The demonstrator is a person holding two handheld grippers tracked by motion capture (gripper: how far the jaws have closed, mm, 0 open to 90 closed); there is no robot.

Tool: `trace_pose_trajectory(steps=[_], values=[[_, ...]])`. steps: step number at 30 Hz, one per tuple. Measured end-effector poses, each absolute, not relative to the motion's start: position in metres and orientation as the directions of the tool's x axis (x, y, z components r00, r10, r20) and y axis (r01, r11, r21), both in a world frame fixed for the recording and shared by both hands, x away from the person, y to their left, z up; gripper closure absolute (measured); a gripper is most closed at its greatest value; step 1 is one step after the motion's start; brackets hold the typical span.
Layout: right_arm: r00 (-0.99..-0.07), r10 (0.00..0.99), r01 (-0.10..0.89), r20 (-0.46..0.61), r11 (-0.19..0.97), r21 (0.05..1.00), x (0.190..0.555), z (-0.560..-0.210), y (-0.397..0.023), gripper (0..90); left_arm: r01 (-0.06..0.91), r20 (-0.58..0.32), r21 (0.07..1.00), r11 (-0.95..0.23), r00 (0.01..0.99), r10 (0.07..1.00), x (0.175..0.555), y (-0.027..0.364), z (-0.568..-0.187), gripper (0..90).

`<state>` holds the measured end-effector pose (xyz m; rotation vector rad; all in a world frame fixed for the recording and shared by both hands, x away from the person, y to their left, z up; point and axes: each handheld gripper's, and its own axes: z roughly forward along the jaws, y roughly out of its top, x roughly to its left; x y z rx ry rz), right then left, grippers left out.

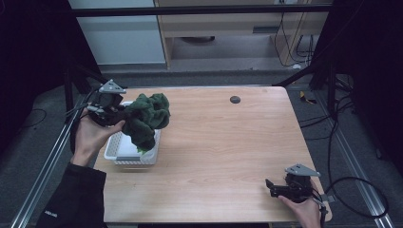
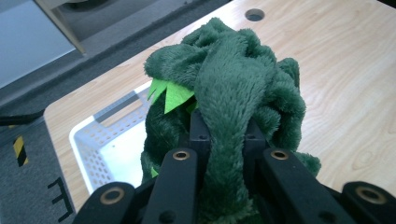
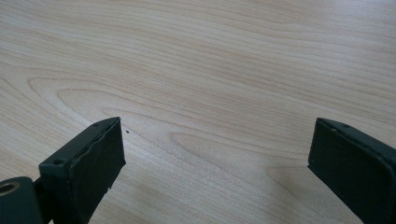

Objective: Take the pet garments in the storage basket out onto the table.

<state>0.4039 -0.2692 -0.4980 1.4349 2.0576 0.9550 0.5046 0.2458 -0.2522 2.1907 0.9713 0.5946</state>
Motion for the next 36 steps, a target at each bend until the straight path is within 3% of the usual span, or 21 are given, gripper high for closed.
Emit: trace_pose_trajectory(steps=[12, 36], values=[[-0.358, 0.933, 0.619, 0.024, 0.218, 0.755, 0.404, -0.498, -0.269, 3.8, 0.409, 0.168, 0.709, -0.574, 0.693, 0.701, 0.491, 0.212, -0.242, 80.5], [-0.362, 0.932, 0.616, 0.028, 0.216, 0.758, 0.403, -0.497, -0.269, 3.9, 0.346, 0.148, 0.676, -0.651, 0.801, 0.580, 0.485, 0.146, -0.259, 80.5]])
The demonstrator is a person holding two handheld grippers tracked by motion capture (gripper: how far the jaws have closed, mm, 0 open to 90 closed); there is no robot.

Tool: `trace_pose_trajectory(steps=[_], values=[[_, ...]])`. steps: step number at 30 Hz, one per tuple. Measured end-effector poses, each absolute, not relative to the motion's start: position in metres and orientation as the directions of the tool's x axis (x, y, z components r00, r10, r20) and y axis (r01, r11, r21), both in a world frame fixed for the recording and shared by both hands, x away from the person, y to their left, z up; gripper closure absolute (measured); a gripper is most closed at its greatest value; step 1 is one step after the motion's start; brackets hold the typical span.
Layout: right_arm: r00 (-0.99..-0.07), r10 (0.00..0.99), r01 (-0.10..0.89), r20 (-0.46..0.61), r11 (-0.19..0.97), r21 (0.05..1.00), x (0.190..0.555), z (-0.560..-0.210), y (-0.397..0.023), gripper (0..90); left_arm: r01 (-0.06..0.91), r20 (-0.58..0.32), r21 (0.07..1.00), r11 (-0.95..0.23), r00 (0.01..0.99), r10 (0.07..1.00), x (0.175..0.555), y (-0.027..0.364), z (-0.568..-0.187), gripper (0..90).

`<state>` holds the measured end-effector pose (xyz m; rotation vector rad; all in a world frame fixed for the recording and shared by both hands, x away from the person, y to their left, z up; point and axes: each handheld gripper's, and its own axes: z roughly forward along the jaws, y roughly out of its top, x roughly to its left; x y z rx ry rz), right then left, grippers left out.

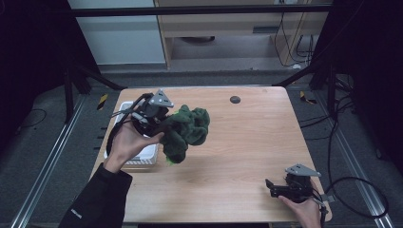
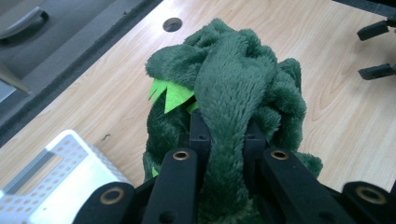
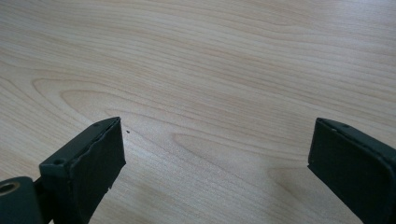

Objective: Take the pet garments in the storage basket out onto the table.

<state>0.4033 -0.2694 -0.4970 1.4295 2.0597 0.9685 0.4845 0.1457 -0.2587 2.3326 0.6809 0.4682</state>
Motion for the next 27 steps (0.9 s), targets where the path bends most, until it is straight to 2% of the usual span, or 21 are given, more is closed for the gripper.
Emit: trace_pose_trajectory(steps=[27], values=[[-0.347, 0.937, 0.613, 0.035, 0.199, 0.765, 0.402, -0.494, -0.271, 4.1, 0.322, 0.136, 0.609, -0.725, 0.858, 0.496, 0.492, 0.092, -0.292, 80.5]])
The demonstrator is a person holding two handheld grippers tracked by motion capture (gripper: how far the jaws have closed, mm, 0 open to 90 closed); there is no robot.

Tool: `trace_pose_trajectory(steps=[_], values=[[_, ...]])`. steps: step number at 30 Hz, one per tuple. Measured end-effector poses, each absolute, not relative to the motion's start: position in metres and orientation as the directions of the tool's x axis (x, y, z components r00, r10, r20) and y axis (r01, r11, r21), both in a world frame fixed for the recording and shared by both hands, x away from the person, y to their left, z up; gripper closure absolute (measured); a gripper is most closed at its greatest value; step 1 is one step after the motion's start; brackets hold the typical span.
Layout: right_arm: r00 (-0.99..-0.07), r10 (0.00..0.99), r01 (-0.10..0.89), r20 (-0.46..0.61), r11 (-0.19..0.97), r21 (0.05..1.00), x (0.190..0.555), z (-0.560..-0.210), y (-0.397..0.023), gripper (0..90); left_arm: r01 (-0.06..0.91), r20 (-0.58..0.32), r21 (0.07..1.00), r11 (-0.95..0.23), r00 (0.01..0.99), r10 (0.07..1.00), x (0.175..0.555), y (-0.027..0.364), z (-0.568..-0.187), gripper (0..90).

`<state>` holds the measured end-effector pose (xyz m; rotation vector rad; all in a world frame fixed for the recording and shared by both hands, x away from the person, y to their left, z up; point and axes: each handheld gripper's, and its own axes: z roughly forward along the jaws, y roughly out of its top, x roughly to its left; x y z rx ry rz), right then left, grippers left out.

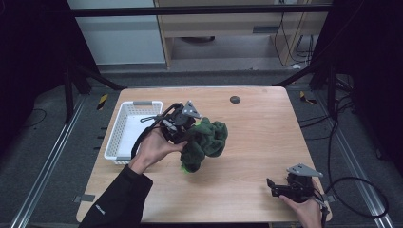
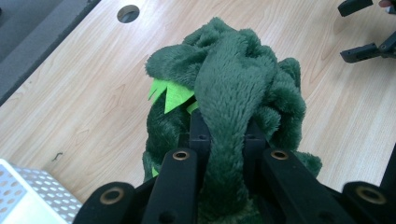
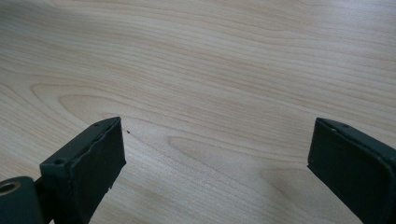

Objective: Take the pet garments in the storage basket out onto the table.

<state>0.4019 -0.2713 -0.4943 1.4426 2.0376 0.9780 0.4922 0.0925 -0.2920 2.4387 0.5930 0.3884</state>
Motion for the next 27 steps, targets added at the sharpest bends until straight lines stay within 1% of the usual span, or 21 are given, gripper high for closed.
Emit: trace_pose_trajectory(steps=[8, 17, 27], values=[[-0.347, 0.937, 0.608, 0.028, 0.202, 0.768, 0.402, -0.494, -0.272, 4.0, 0.317, 0.129, 0.601, -0.733, 0.867, 0.481, 0.496, 0.077, -0.300, 80.4], [-0.345, 0.938, 0.604, 0.029, 0.198, 0.772, 0.401, -0.493, -0.273, 3.8, 0.313, 0.112, 0.579, -0.753, 0.884, 0.454, 0.501, 0.060, -0.317, 80.3], [-0.348, 0.937, 0.599, 0.021, 0.205, 0.774, 0.402, -0.494, -0.274, 3.7, 0.325, 0.095, 0.559, -0.763, 0.889, 0.447, 0.506, 0.046, -0.339, 80.1]])
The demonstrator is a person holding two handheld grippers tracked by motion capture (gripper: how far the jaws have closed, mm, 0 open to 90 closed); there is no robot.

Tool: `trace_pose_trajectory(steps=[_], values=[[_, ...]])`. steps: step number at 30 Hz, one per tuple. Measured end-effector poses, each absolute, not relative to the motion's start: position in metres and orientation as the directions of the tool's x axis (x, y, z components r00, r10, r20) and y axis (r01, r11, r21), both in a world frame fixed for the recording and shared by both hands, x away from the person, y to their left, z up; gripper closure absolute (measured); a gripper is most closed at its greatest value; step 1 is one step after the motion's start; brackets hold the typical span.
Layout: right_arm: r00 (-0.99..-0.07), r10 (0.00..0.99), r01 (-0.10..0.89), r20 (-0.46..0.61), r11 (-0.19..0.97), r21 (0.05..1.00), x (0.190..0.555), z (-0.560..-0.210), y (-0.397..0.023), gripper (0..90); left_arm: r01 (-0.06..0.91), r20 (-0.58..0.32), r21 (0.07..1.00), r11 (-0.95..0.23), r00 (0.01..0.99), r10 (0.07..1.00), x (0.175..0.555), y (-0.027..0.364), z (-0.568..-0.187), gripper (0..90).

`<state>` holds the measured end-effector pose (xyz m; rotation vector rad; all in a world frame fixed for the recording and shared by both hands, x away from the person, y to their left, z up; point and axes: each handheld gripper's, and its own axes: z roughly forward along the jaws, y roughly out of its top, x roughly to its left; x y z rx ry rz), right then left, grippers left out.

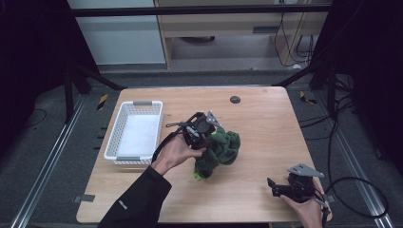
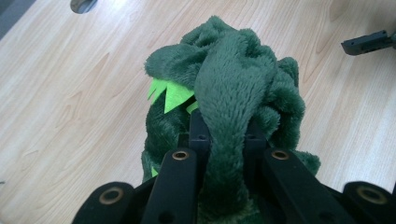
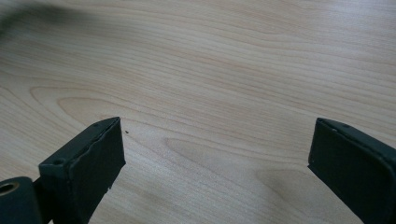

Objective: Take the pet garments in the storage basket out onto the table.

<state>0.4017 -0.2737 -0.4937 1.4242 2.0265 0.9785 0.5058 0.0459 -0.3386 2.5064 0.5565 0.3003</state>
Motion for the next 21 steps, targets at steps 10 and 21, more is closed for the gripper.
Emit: trace_pose_trajectory(steps=[10, 21], values=[[-0.347, 0.938, 0.602, 0.022, 0.205, 0.772, 0.402, -0.494, -0.274, 3.7, 0.334, 0.078, 0.542, -0.771, 0.893, 0.443, 0.510, 0.038, -0.359, 79.7], [-0.347, 0.937, 0.607, 0.027, 0.202, 0.769, 0.402, -0.494, -0.273, 3.8, 0.355, 0.057, 0.496, -0.793, 0.897, 0.437, 0.513, 0.037, -0.386, 78.3]])
